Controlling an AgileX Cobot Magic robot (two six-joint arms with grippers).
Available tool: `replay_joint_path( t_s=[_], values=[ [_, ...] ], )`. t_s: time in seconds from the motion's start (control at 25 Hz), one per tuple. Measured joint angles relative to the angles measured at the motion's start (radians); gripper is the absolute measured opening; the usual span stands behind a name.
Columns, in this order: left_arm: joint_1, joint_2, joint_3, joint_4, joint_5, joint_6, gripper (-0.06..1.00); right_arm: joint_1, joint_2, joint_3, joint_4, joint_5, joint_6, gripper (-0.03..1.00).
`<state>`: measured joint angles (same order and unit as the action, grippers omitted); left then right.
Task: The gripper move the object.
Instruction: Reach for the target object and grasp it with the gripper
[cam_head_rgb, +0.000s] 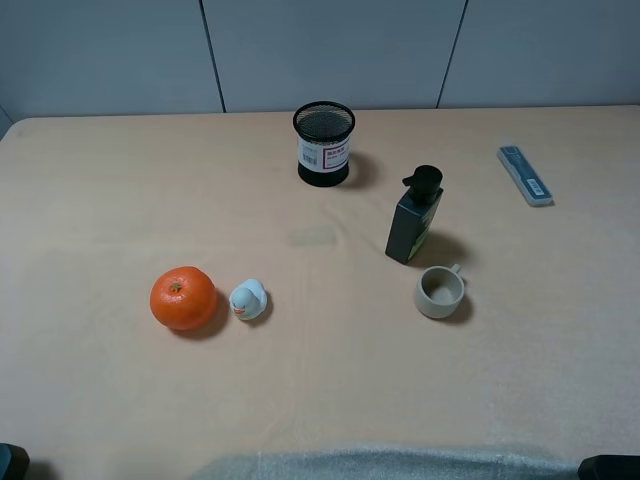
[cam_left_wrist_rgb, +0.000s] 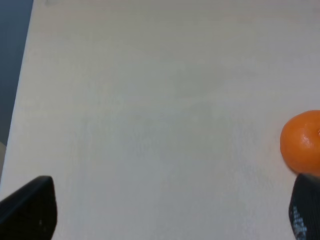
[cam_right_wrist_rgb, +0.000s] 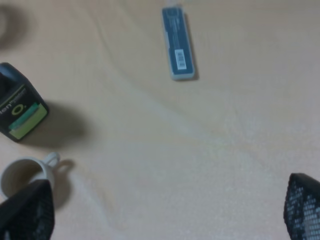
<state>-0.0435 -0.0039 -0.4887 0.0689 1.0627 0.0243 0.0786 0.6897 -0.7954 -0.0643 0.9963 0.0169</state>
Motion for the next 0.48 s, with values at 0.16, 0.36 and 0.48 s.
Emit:
replay_joint_path(
  t_s=[0.16, 0.36, 0.48],
  values=[
    [0.000, 0.000, 0.000, 0.000, 0.000, 0.000, 0.92, 0.000, 0.127, -0.066, 0.001, 0.000, 0.000, 0.69],
    [0.000, 0.000, 0.000, 0.000, 0.000, 0.000, 0.92, 0.000, 0.284, -0.153, 0.001, -0.003, 0.000, 0.69],
    [0.000, 0.000, 0.000, 0.000, 0.000, 0.000, 0.92, 0.000, 0.372, -0.203, 0.001, -0.003, 0.000, 0.69]
  ],
)
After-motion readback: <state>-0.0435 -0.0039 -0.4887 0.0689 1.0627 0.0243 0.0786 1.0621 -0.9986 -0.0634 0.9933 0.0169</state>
